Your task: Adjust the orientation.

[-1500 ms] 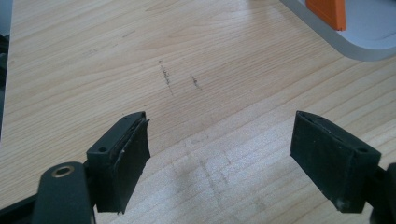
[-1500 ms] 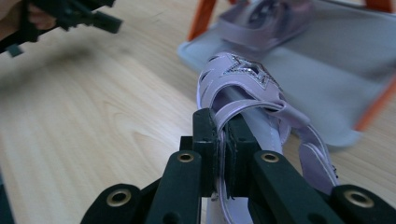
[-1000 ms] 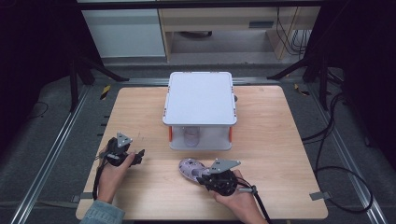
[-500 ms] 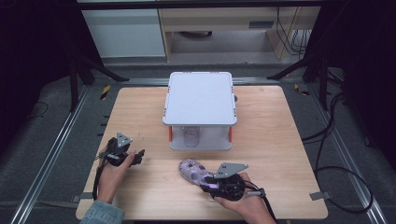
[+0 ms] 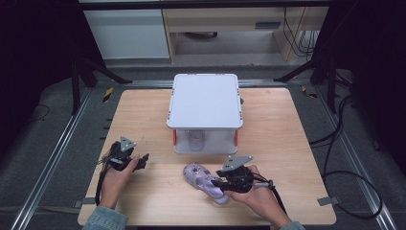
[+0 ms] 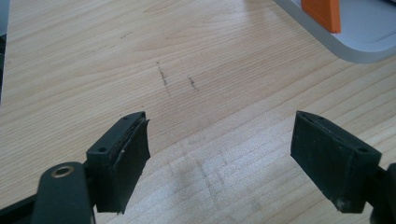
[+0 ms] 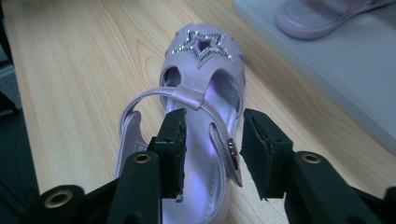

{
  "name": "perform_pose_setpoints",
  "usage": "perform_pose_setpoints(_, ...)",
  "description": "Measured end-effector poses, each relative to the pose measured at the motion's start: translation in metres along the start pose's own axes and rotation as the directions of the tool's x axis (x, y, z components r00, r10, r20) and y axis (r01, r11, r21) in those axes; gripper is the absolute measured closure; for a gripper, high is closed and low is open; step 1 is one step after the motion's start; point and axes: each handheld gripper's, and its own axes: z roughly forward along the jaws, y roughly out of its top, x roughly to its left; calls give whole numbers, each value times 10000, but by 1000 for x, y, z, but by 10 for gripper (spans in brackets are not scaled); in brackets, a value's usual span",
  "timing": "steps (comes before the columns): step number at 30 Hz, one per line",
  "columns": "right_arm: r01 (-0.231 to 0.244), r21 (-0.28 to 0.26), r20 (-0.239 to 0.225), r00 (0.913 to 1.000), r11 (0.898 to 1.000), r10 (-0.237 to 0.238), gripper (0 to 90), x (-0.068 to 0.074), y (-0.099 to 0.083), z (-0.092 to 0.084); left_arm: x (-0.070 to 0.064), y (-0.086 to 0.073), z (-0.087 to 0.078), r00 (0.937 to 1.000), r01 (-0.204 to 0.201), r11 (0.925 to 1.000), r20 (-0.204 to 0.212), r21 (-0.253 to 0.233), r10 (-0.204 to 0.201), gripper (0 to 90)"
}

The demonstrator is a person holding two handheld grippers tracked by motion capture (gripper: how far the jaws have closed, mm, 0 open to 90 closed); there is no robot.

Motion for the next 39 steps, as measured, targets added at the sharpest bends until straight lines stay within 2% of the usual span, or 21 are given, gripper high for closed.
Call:
perform_pose_setpoints(1,87,187,97,9999,9998,-89,679,0,0,4,0,0,0,10000,8,10000,2,-9,-8,182)
perform_pose_setpoints(2,87,187,97,9999,9998,-89,679,0,0,4,0,0,0,10000,8,10000,2,-9,-8,182)
perform_pose_setpoints(6,-69,79,56,10000,9999,68,820,-2,-3,2,-2,0,-1,10000,-36,10000,37,-47,36,182)
perform_pose_setpoints(7,-69,79,56,10000,9999,68,820,-2,-3,2,-2,0,-1,10000,-36,10000,37,-47,36,182)
perform_pose_setpoints(10,-582,-331,-171,9982,9978,577,835,-4,-11,-1,-4,2,-2,9999,-44,9999,120,-121,46,182)
perform_pose_setpoints(12,-680,-422,-198,9975,9968,672,837,-5,-13,-2,-4,2,-3,9999,11,9998,152,-209,-7,182)
perform_pose_setpoints(14,-953,-657,-319,9951,9933,934,839,-7,-16,-5,-4,4,-4,9998,47,9996,186,-279,-42,183)
perform_pose_setpoints(15,-1269,-929,-427,9914,9876,1234,841,-8,-18,-10,-4,6,-7,9997,114,9991,222,-401,-105,183)
perform_pose_setpoints(17,-1345,-994,-442,9904,9859,1307,841,-9,-19,-12,-4,10,-11,9996,89,9986,282,-521,-74,183)
perform_pose_setpoints(19,-1580,-1254,-311,9874,9794,1553,841,-13,-22,-21,-4,22,-20,9990,103,9955,433,-944,-63,185)
perform_pose_setpoints(21,-1703,-1396,-249,9854,9754,1685,842,-14,-23,-24,-5,27,-23,9988,35,9944,488,-1055,16,185)
perform_pose_setpoints(22,-2008,-1712,-193,9795,9646,2005,842,-17,-26,-29,-6,35,-28,9974,-64,9921,711,-1249,153,184)
perform_pose_setpoints(23,-2008,-1712,-193,9795,9646,2005,842,-17,-26,-29,-6,35,-28,9974,-64,9921,711,-1249,153,182)
perform_pose_setpoints(24,-2161,-1848,-192,9761,9587,2163,843,-19,-27,-30,-7,42,-30,9962,-173,9905,820,-1368,287,182)
perform_pose_setpoints(25,-2400,-2061,-166,9702,9486,2419,843,-21,-30,-33,-7,45,-31,9962,-206,9896,807,-1424,323,180)
perform_pose_setpoints(26,-2504,-2138,-150,9673,9442,2531,843,-22,-31,-34,-8,50,-33,9957,-258,9885,845,-1487,386,180)
perform_pose_setpoints(27,-2661,-2336,-66,9622,9352,2721,844,-24,-33,-36,-8,58,-37,9946,-187,9858,977,-1668,354,180)
perform_pose_setpoints(35,-2760,-2811,252,9553,9192,2945,845,-29,-36,-46,-8,82,-51,9894,-40,9807,1418,-1956,323,180)
perform_pose_setpoints(38,-2880,-3015,500,9472,9089,3167,845,-32,-36,-49,-9,94,-54,9837,10,9795,1765,-2016,353,181)
perform_pose_setpoints(39,-2941,-3143,705,9409,9026,3312,845,-35,-35,-50,-9,103,-56,9785,192,9770,2046,-2124,252,184)
